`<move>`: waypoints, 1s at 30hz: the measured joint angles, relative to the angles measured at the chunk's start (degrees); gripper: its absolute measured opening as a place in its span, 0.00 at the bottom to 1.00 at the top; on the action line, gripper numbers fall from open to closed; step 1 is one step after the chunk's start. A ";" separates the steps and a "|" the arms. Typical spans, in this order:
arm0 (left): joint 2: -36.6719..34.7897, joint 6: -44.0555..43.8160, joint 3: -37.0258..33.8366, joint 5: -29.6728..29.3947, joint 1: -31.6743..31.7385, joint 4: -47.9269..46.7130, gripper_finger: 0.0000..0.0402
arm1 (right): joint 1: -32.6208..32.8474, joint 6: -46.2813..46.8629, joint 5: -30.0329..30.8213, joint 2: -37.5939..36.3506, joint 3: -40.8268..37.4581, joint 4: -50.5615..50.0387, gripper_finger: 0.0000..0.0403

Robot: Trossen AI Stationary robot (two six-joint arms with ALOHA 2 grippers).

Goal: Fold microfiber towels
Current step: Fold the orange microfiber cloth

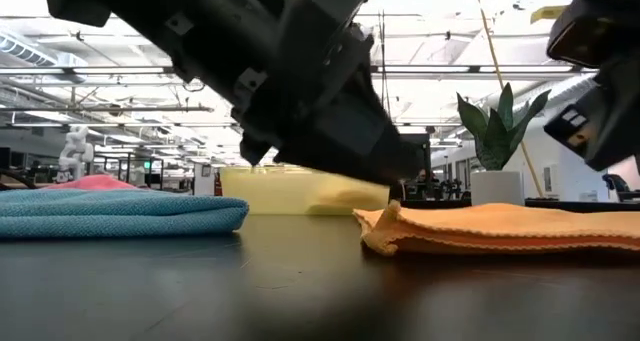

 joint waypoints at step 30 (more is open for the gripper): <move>2.45 20.00 0.00 6.53 -2.56 17.56 0.24 | 19.85 -10.46 8.21 9.82 0.05 23.01 0.00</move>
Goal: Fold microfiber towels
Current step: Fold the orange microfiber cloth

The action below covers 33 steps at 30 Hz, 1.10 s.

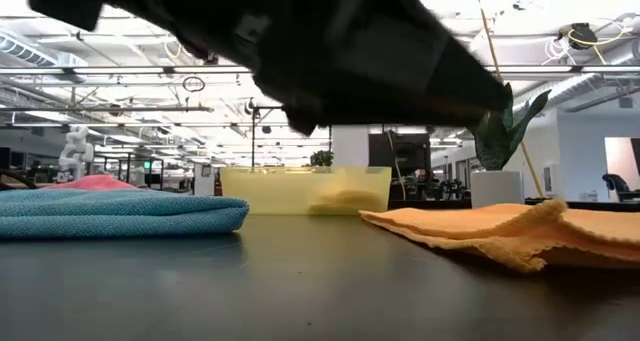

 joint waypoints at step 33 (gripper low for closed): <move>8.57 20.43 22.49 3.47 0.04 -38.86 0.34 | 4.26 -0.22 7.18 3.88 2.55 3.26 0.00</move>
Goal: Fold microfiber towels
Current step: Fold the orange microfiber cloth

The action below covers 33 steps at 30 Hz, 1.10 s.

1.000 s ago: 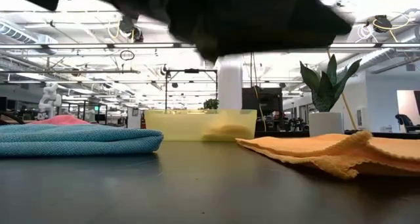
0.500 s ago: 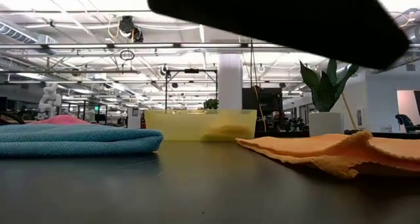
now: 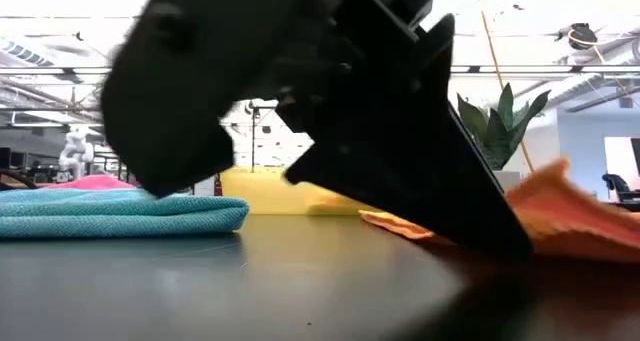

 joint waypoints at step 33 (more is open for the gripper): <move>-0.59 -18.57 -0.07 -21.87 -7.53 3.47 0.01 | 8.50 -16.32 11.47 9.64 14.45 -19.65 0.00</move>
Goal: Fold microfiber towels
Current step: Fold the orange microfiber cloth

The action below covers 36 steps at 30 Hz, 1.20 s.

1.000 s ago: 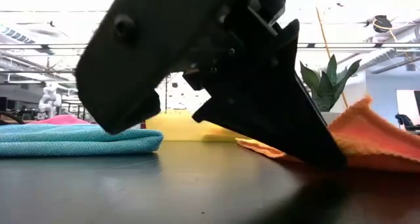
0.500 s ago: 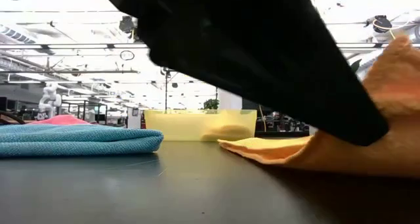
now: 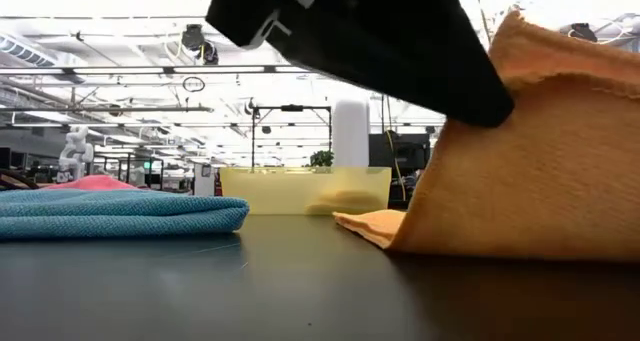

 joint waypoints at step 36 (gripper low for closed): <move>0.00 -7.06 0.00 1.75 0.85 -5.58 0.01 | -3.33 -12.65 -0.93 3.53 -0.04 -3.90 0.44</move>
